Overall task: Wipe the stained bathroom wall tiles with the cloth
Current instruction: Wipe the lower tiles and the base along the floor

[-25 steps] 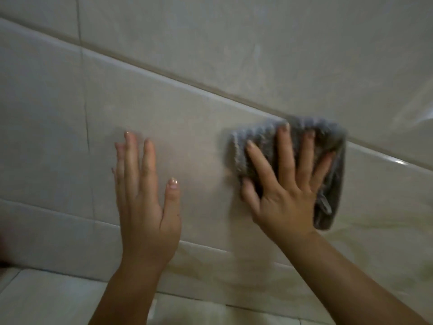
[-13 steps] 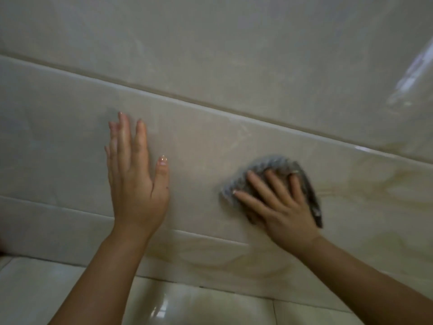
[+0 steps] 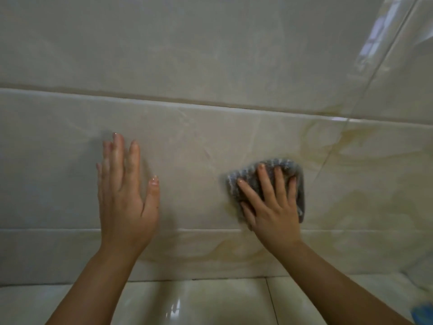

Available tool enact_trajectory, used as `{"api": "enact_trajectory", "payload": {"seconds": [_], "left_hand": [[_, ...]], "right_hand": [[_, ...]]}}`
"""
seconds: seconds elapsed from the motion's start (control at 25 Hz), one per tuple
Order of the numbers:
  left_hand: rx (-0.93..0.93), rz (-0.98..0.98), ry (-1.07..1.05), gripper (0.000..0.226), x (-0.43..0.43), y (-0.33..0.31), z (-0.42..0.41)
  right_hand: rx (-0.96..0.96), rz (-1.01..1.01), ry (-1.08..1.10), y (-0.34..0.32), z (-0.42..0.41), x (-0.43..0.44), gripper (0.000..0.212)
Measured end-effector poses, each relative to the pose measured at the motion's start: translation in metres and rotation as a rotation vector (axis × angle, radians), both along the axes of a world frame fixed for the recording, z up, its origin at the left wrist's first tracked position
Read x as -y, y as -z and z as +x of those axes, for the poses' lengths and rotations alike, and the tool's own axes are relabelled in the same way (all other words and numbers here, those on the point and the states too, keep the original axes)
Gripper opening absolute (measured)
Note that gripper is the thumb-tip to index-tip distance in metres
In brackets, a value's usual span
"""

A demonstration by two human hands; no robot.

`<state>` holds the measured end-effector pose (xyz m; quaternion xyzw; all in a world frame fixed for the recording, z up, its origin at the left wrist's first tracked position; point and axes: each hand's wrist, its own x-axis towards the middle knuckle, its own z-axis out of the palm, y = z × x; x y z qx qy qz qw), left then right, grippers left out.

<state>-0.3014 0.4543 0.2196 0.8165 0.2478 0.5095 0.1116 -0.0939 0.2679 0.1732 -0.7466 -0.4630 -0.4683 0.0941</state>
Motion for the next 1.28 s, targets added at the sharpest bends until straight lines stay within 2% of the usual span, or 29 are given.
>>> {"api": "enact_trajectory", "payload": {"seconds": [0.16,0.24,0.48,0.64,0.72,0.92,1.0,1.16,1.28], "left_hand": [[-0.047,0.007,0.015,0.065,0.013,0.004,0.015],[-0.075,0.038,0.023,0.065,0.024,0.004,0.029],[-0.149,0.157,0.045,0.063,0.047,0.003,0.051],[-0.157,0.192,0.059,0.063,0.056,-0.002,0.058],[-0.158,0.197,0.064,0.063,0.060,-0.004,0.058],[-0.161,0.201,0.052,0.062,0.060,-0.008,0.052],[-0.153,0.195,0.049,0.063,0.061,-0.009,0.048],[-0.162,0.211,0.057,0.062,0.063,-0.011,0.047],[-0.163,0.232,0.063,0.062,0.065,-0.010,0.048]], "right_hand": [[-0.164,0.337,0.037,-0.056,0.008,-0.008,0.060],[-0.214,0.435,0.004,-0.082,0.013,-0.016,0.061],[-0.067,0.280,-0.003,-0.012,0.038,0.012,0.058],[-0.131,0.501,-0.003,-0.081,0.045,0.003,0.062],[-0.163,0.576,0.038,-0.092,0.043,-0.003,0.062],[-0.175,0.389,0.055,-0.018,0.042,0.019,0.067],[-0.192,0.420,0.045,-0.044,0.044,0.020,0.067],[-0.355,0.588,0.070,-0.120,0.019,-0.002,0.071],[-0.234,0.381,-0.017,-0.109,-0.001,-0.015,0.070]]}}
